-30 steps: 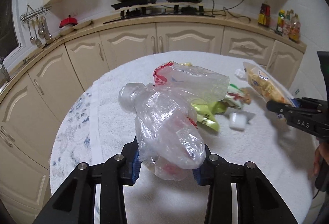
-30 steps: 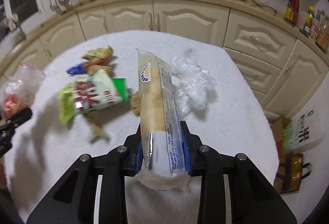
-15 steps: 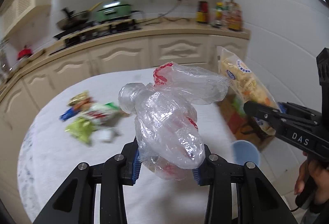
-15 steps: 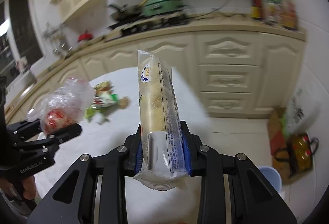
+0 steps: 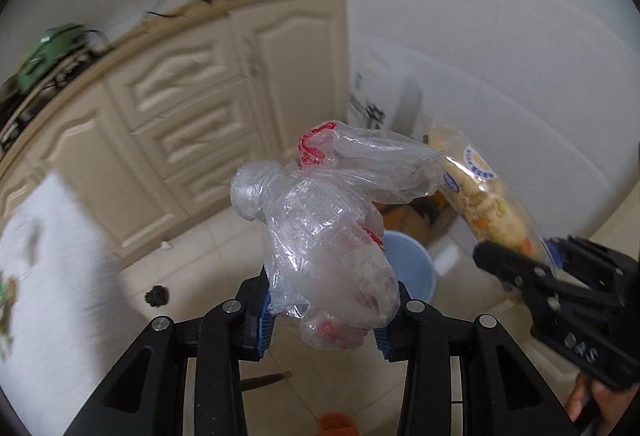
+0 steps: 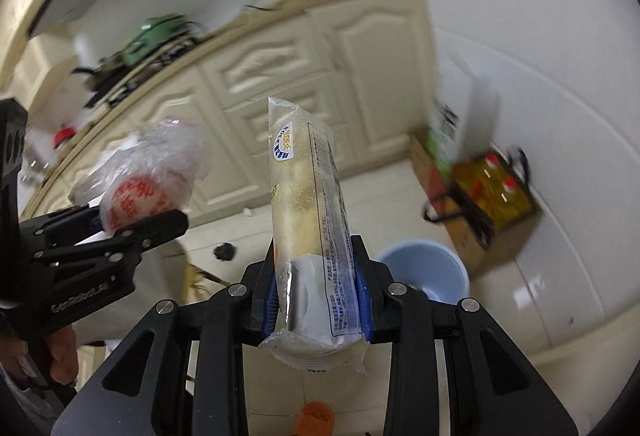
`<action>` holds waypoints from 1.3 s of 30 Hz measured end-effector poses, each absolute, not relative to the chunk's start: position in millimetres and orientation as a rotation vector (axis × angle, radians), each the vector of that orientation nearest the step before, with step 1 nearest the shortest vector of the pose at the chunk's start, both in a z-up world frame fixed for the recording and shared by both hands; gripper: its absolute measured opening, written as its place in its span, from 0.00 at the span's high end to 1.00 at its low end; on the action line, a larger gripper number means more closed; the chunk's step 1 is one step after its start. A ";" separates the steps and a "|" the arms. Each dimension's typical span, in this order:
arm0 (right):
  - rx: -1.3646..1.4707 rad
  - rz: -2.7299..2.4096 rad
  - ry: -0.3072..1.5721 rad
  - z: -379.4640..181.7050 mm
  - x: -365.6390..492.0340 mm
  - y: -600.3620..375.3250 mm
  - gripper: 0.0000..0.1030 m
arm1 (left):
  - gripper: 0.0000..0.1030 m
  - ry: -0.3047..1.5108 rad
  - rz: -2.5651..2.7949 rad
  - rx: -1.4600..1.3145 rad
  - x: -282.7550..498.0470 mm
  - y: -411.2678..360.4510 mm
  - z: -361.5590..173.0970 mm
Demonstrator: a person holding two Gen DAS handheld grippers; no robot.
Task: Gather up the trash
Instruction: 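Carry the clear bag and bread bag to the blue bin and release, then move both open tools back toward the table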
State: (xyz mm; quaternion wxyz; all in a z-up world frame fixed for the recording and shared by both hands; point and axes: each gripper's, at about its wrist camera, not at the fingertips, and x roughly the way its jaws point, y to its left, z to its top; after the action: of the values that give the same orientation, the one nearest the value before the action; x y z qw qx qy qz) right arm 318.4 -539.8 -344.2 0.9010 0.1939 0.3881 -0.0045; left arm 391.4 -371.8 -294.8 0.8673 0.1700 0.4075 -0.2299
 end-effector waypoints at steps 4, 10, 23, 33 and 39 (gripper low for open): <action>0.464 -0.064 0.856 -389.6 318.6 -580.9 0.70 | 0.65 0.939 -0.509 0.442 418.7 -425.0 -339.3; 0.529 -0.121 0.929 -447.8 325.7 -619.9 0.70 | 0.63 1.051 -0.550 0.520 455.3 -478.0 -394.3; 0.638 -0.157 1.024 -530.4 344.0 -647.2 0.70 | 0.29 1.098 -0.523 0.531 508.9 -532.9 -443.2; 0.627 -0.169 1.005 -532.3 372.5 -638.2 0.67 | 0.29 1.047 -0.432 0.465 490.2 -503.1 -409.5; 0.592 -0.191 0.976 -503.8 377.9 -630.0 0.37 | 0.29 1.024 -0.420 0.418 471.8 -481.4 -371.4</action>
State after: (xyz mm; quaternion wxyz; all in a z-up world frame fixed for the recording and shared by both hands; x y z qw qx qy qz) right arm 377.9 -630.0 -503.8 0.8373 0.2799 0.4610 -0.0901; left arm 471.8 -481.4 -371.4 0.8300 0.1969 0.4828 -0.1980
